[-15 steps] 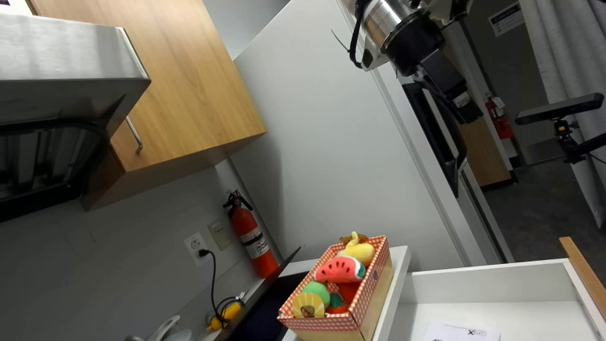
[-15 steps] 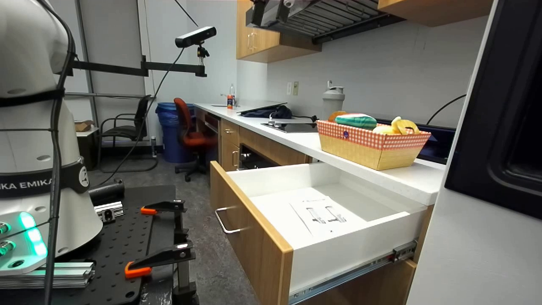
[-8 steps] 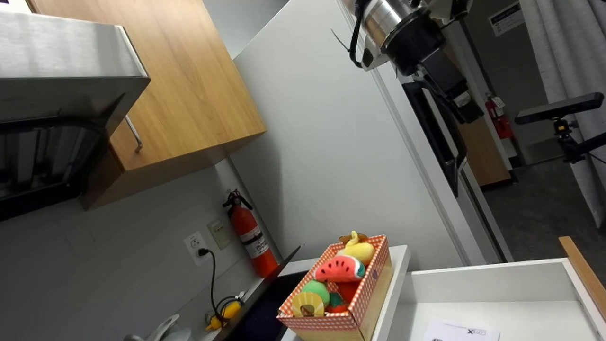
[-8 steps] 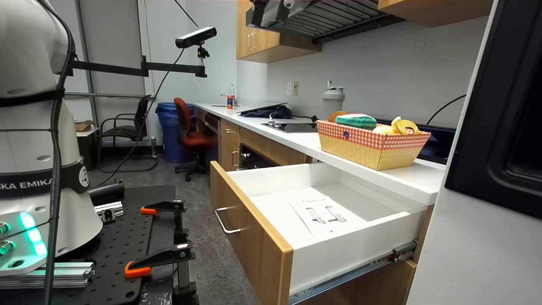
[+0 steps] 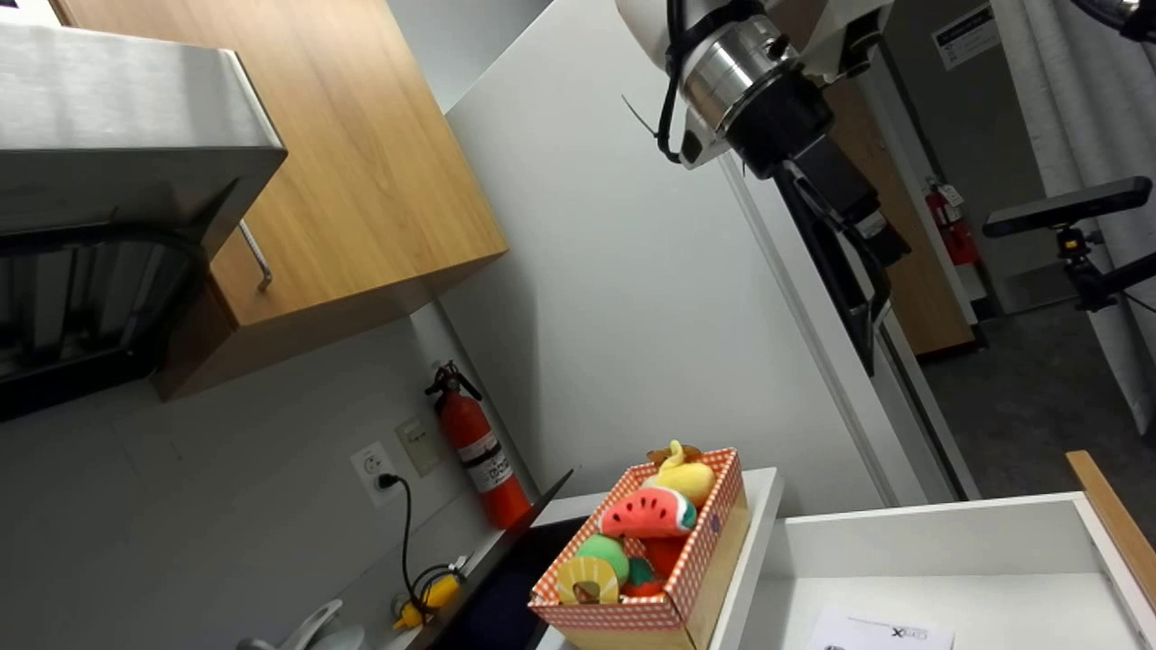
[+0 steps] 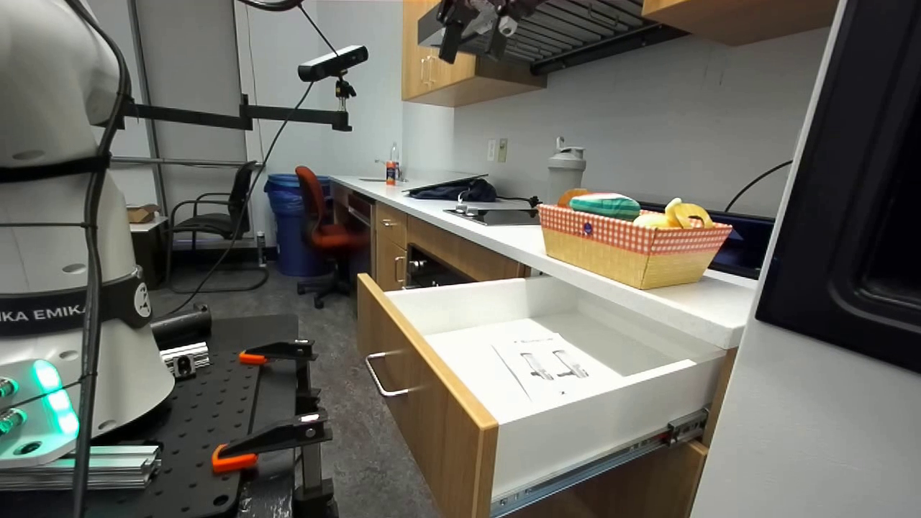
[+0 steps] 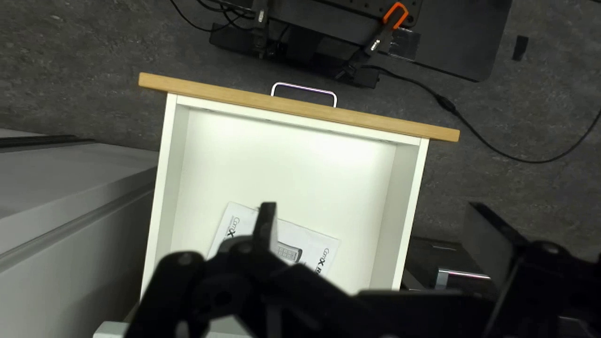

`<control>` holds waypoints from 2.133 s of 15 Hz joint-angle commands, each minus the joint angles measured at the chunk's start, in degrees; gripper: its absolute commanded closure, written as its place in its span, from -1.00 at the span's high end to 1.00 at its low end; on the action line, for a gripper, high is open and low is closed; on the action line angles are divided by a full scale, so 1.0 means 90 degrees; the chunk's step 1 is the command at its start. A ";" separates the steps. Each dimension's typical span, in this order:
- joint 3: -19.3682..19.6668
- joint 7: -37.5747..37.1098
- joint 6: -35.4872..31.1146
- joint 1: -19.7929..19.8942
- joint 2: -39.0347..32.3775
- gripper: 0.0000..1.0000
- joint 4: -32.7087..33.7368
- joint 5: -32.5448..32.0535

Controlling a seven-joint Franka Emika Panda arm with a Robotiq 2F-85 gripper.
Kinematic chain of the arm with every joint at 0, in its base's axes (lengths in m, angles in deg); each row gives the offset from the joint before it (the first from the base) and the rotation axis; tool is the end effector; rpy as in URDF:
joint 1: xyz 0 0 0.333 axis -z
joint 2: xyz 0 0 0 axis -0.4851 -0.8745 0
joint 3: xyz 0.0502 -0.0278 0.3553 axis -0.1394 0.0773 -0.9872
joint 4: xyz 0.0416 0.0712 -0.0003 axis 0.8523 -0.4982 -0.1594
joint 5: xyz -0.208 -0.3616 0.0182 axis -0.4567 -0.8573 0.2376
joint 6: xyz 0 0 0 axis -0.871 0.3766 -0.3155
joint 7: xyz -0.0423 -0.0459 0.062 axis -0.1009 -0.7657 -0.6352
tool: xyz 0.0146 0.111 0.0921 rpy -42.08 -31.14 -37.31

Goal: Put the watermelon, banana and big orange plush in the top drawer below the countertop

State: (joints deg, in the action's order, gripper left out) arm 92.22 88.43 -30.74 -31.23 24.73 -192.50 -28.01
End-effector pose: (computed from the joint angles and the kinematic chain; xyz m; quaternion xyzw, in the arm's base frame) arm 0.4524 -0.0115 0.5456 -0.9843 -0.1321 0.1137 0.0292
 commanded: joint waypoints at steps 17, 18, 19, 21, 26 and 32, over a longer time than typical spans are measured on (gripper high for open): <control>-0.0745 0.0135 -0.3365 -0.0119 -0.1925 1.00 0.0998 -0.0544; -0.0762 0.0095 -0.3481 -0.0116 -0.2055 1.00 0.1075 -0.0611; -0.0772 0.0043 -0.3625 -0.0113 -0.2175 1.00 0.1146 -0.0675; -0.0776 -0.0053 -0.3807 -0.0105 -0.2439 1.00 0.1321 -0.0764; -0.0757 -0.0388 -0.4062 -0.0111 -0.3065 1.00 0.1700 -0.0808; -0.0710 -0.0690 -0.4117 -0.0111 -0.3723 1.00 0.2124 -0.0847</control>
State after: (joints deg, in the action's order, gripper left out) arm 85.43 84.59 -67.50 -31.87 -5.15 -177.21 -34.36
